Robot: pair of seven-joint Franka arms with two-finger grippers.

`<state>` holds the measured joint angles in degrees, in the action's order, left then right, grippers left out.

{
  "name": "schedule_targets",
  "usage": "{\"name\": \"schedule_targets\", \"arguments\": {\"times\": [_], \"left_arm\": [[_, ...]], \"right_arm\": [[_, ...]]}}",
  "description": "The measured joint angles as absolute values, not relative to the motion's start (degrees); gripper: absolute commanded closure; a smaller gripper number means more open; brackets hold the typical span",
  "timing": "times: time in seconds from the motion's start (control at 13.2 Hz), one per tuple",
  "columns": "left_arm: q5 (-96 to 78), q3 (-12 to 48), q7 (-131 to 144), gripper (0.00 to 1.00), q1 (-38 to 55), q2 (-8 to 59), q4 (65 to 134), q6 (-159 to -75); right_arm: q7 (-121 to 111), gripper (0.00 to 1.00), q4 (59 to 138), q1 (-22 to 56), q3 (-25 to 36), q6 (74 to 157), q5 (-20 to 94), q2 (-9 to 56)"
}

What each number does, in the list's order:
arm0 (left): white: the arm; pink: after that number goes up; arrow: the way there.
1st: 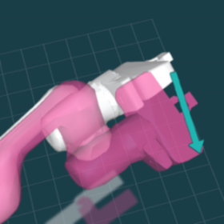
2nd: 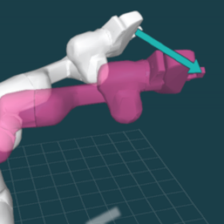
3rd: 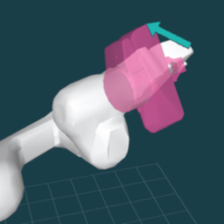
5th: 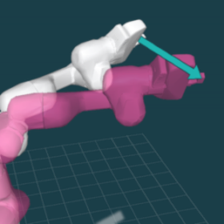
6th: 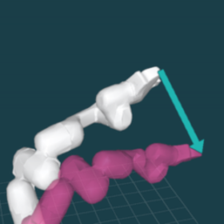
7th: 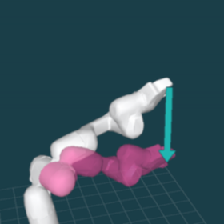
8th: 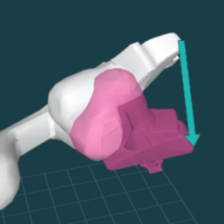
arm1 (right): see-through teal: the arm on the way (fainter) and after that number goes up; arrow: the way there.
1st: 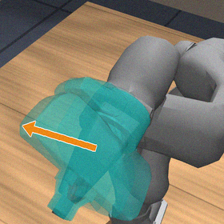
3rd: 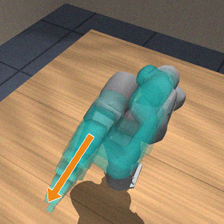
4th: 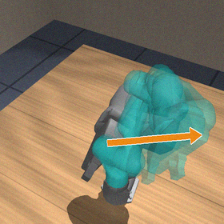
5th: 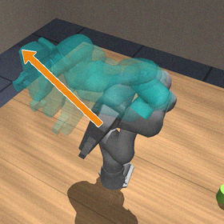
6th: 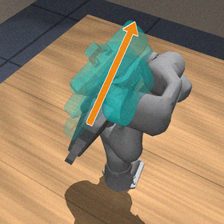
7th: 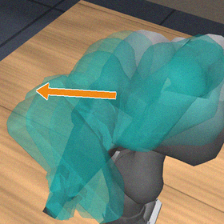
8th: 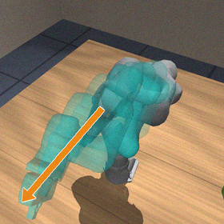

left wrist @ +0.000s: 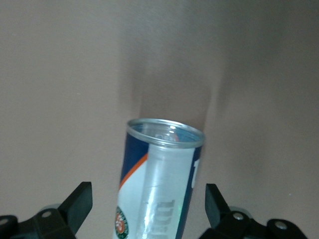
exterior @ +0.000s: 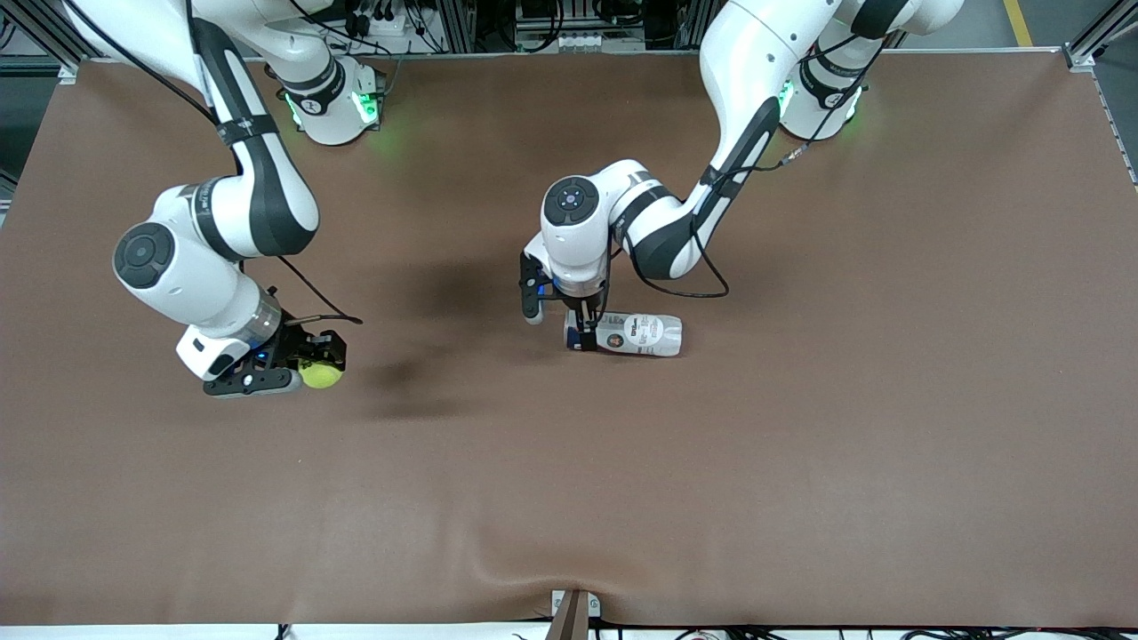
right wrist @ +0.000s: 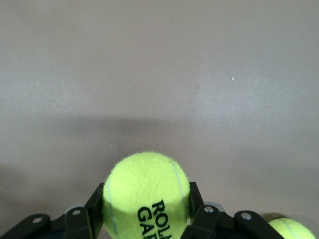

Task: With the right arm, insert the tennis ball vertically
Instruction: 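Close the left gripper on the rim of the can's open end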

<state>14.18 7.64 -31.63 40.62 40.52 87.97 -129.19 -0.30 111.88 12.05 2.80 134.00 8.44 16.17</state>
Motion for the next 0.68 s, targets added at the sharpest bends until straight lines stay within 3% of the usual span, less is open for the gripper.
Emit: {"name": "schedule_targets", "arguments": {"times": [0.38, 0.68], "left_arm": [[14.2, 7.8, -37.8, 0.0, 40.3, 40.5, 89.3, -130.9], [14.2, 7.8, -41.1, 0.0, 39.6, 40.7, 90.2, -133.6]], "right_arm": [[-1.0, 0.85, 110.8, 11.4, 2.8, 133.4, 8.4, 14.1], [-1.2, 0.95, 109.1, 11.3, 2.8, 130.7, 8.4, 13.9]]}}
